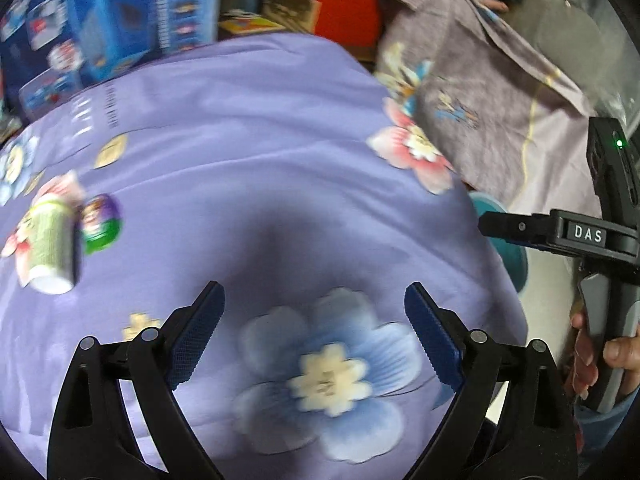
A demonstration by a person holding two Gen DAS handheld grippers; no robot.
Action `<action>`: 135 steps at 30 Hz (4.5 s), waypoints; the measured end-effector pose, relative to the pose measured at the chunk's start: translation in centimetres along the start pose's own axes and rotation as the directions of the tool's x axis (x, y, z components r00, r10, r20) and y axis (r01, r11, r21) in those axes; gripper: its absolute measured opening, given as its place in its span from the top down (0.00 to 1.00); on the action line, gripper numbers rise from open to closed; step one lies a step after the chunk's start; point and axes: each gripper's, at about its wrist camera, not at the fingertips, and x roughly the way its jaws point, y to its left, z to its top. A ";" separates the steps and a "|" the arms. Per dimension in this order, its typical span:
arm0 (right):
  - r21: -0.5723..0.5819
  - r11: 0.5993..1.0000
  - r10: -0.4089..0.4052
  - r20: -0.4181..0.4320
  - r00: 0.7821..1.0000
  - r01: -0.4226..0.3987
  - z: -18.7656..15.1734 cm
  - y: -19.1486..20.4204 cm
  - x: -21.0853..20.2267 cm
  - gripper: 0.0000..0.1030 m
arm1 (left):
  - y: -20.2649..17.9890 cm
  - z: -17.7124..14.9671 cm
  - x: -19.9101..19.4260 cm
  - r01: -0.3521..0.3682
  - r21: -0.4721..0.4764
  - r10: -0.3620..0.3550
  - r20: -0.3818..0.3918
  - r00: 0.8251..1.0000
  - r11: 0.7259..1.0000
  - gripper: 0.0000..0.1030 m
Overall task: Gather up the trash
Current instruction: 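Move both open tools back over the tablecloth toward the bottle and egg, then grasp the white-green bottle with the left tool while the right tool grasps the purple chocolate egg, then carry the bottle and chocolate egg over the teal bucket and release both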
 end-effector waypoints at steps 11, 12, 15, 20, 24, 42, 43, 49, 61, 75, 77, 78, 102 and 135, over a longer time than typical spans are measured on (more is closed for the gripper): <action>-0.151 0.988 -0.015 -0.121 0.993 -0.004 1.0 11.6 6.0 0.21 | 12.0 -1.3 -2.5 -0.090 -0.150 0.096 0.034 0.995 0.985 0.11; -0.166 0.986 -0.016 -0.127 0.992 -0.005 1.0 12.4 6.5 0.21 | 13.1 -1.5 -2.6 -0.101 -0.165 0.108 0.033 0.994 0.981 0.11; -0.203 0.979 -0.017 -0.157 0.988 -0.015 1.2 15.2 8.3 0.21 | 16.8 -1.8 -2.5 -0.148 -0.209 0.156 0.022 0.988 0.967 0.11; -0.223 0.975 -0.026 -0.187 0.982 -0.017 1.9 17.9 10.7 0.21 | 21.6 -1.4 -1.0 -0.178 -0.263 0.180 -0.018 0.983 0.948 0.11; -0.245 0.969 -0.030 -0.210 0.977 -0.023 2.4 20.0 12.5 0.21 | 22.7 -0.7 0.5 -0.189 -0.258 0.184 -0.042 0.982 0.948 0.11; -0.361 0.927 0.012 -0.238 0.971 -0.100 3.0 29.2 17.7 0.21 | 25.5 -2.2 0.8 -0.170 -0.281 0.158 -0.062 0.985 0.945 0.51; -0.366 0.926 0.009 -0.236 0.972 -0.097 2.9 29.6 18.1 0.21 | 26.0 -2.6 0.4 -0.171 -0.297 0.161 -0.060 0.985 0.939 0.50; -0.428 0.901 -0.016 -0.199 0.980 -0.072 2.3 31.7 19.8 0.25 | 27.7 -4.4 -0.6 -0.175 -0.357 0.164 -0.061 0.985 0.918 0.50; -0.450 0.892 -0.013 -0.124 0.992 -0.045 2.5 29.1 17.7 0.54 | 27.4 -3.4 0.0 -0.219 -0.368 0.212 -0.059 0.975 0.904 0.50; -0.307 0.950 0.042 -0.027 0.999 -0.048 3.0 18.1 9.7 0.54 | 18.5 -2.0 0.0 -0.191 -0.217 0.187 -0.040 0.982 0.957 0.51; -0.286 0.958 0.034 -0.003 0.999 -0.033 2.9 15.9 8.4 0.54 | 16.2 -1.4 0.3 -0.171 -0.181 0.168 -0.034 0.985 0.969 0.51; -0.274 0.961 0.028 0.009 1.000 -0.024 2.9 14.6 7.6 0.54 | 14.6 -1.0 0.5 -0.157 -0.158 0.154 -0.029 0.988 0.975 0.51; 0.122 0.992 0.008 0.223 0.975 -0.036 0.3 -14.0 -5.4 0.54 | -14.9 3.7 7.2 0.030 0.264 -0.002 -0.106 0.994 0.964 0.50; 0.407 0.911 -0.144 0.168 0.975 0.064 -2.2 -29.1 -7.4 0.54 | -32.4 5.0 18.9 0.248 0.398 -0.117 -0.324 0.939 0.883 0.47</action>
